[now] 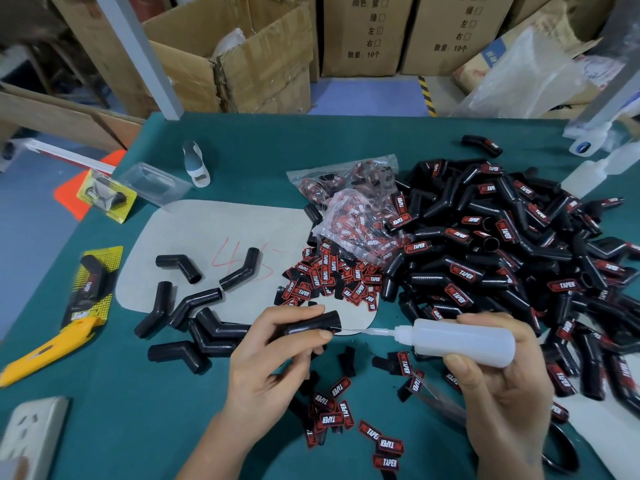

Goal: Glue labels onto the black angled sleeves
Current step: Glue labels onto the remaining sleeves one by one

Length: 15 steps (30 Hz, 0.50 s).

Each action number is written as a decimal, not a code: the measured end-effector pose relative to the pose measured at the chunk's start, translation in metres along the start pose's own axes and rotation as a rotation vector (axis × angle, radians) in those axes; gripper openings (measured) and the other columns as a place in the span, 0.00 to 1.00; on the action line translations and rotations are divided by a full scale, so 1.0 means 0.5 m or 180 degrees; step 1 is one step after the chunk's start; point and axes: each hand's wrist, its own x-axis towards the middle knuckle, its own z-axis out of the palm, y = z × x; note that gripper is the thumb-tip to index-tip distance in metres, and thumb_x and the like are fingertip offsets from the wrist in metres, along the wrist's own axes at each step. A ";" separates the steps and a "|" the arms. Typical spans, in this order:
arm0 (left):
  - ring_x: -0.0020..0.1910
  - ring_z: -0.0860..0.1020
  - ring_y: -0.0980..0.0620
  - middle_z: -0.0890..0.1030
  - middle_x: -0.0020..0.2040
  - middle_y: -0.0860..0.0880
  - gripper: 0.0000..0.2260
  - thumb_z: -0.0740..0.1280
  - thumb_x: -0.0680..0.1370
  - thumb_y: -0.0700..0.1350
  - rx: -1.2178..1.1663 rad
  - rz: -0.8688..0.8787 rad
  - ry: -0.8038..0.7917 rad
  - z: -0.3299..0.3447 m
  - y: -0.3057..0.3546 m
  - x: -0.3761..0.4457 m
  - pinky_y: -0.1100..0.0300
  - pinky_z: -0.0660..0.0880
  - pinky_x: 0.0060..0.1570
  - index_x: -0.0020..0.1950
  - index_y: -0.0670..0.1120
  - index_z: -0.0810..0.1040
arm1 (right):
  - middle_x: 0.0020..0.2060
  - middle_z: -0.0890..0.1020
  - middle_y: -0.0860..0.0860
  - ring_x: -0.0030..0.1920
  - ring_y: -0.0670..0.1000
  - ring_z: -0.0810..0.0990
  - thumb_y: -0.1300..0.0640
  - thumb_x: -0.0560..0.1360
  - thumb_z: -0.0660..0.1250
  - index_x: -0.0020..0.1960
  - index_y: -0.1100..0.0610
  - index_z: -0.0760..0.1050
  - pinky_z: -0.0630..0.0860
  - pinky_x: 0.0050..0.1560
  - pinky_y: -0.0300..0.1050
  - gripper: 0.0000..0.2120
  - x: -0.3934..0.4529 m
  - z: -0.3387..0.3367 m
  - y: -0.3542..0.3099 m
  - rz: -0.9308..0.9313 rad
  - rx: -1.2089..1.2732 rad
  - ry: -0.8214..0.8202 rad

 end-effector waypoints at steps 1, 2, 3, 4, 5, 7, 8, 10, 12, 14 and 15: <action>0.45 0.84 0.51 0.79 0.64 0.47 0.16 0.64 0.79 0.32 -0.0003 -0.0009 -0.0005 0.000 0.000 0.000 0.61 0.80 0.38 0.58 0.48 0.85 | 0.53 0.81 0.37 0.50 0.39 0.83 0.38 0.77 0.70 0.59 0.38 0.77 0.78 0.46 0.27 0.12 -0.001 -0.001 0.000 -0.0002 0.0007 0.0012; 0.45 0.84 0.51 0.79 0.64 0.47 0.16 0.64 0.79 0.32 -0.0002 -0.0016 -0.0009 0.000 0.000 -0.001 0.61 0.80 0.38 0.58 0.48 0.85 | 0.53 0.81 0.37 0.51 0.39 0.83 0.38 0.77 0.71 0.59 0.38 0.77 0.78 0.46 0.28 0.12 -0.001 -0.001 0.001 -0.0009 0.0013 0.0016; 0.45 0.84 0.51 0.79 0.64 0.47 0.16 0.64 0.79 0.32 0.0002 -0.0021 -0.0010 0.000 0.000 -0.001 0.61 0.80 0.38 0.58 0.48 0.85 | 0.53 0.81 0.37 0.51 0.39 0.83 0.39 0.77 0.71 0.59 0.38 0.77 0.78 0.46 0.28 0.12 -0.002 -0.002 0.001 -0.0019 0.0012 0.0015; 0.45 0.84 0.51 0.79 0.64 0.47 0.16 0.64 0.80 0.32 0.0006 -0.0022 -0.0012 0.000 -0.001 -0.001 0.61 0.80 0.38 0.58 0.48 0.85 | 0.53 0.81 0.37 0.50 0.39 0.83 0.40 0.77 0.72 0.59 0.38 0.77 0.78 0.46 0.28 0.12 -0.002 -0.002 0.002 -0.0025 0.0011 0.0009; 0.45 0.84 0.51 0.79 0.64 0.47 0.16 0.64 0.80 0.32 0.0009 -0.0023 -0.0016 0.000 -0.001 -0.001 0.61 0.80 0.38 0.58 0.49 0.85 | 0.53 0.81 0.37 0.50 0.39 0.83 0.42 0.77 0.72 0.59 0.38 0.77 0.78 0.45 0.28 0.12 -0.002 -0.002 0.004 -0.0017 0.0010 0.0008; 0.45 0.84 0.51 0.79 0.64 0.46 0.16 0.64 0.80 0.32 0.0003 -0.0024 -0.0026 0.000 -0.002 -0.002 0.60 0.80 0.38 0.58 0.49 0.85 | 0.53 0.81 0.37 0.50 0.40 0.83 0.41 0.76 0.72 0.59 0.38 0.77 0.78 0.46 0.28 0.12 -0.002 -0.002 0.005 0.0008 -0.0012 0.0007; 0.45 0.84 0.51 0.79 0.64 0.46 0.16 0.64 0.80 0.32 0.0002 -0.0023 -0.0031 0.000 -0.003 -0.002 0.60 0.80 0.38 0.58 0.49 0.85 | 0.53 0.81 0.37 0.50 0.40 0.82 0.39 0.77 0.72 0.59 0.38 0.77 0.77 0.46 0.28 0.13 -0.002 -0.002 0.005 0.0009 -0.0027 0.0006; 0.45 0.84 0.51 0.79 0.64 0.46 0.17 0.64 0.79 0.32 0.0000 -0.0022 -0.0035 0.000 -0.003 -0.003 0.60 0.80 0.38 0.59 0.49 0.85 | 0.53 0.81 0.37 0.49 0.40 0.82 0.38 0.77 0.71 0.59 0.38 0.77 0.77 0.45 0.28 0.13 -0.002 -0.002 0.004 0.0008 -0.0019 0.0006; 0.45 0.84 0.51 0.79 0.64 0.46 0.17 0.64 0.79 0.32 0.0003 -0.0022 -0.0030 0.000 -0.003 -0.002 0.60 0.80 0.38 0.59 0.49 0.85 | 0.53 0.81 0.37 0.49 0.39 0.83 0.41 0.76 0.72 0.59 0.38 0.77 0.77 0.44 0.28 0.12 -0.002 -0.004 0.006 -0.0003 -0.0020 0.0006; 0.45 0.84 0.51 0.79 0.64 0.46 0.17 0.64 0.79 0.31 0.0010 -0.0019 -0.0028 0.000 -0.003 -0.002 0.60 0.80 0.38 0.59 0.49 0.85 | 0.53 0.81 0.37 0.49 0.39 0.83 0.41 0.76 0.72 0.59 0.38 0.77 0.77 0.43 0.27 0.13 -0.002 -0.004 0.007 -0.0007 -0.0045 0.0010; 0.45 0.84 0.51 0.79 0.64 0.46 0.17 0.64 0.79 0.31 0.0005 -0.0019 -0.0033 0.000 -0.004 -0.002 0.60 0.80 0.38 0.59 0.49 0.85 | 0.53 0.81 0.37 0.49 0.39 0.82 0.41 0.76 0.72 0.59 0.39 0.77 0.77 0.44 0.27 0.13 -0.002 -0.004 0.007 -0.0025 -0.0060 0.0007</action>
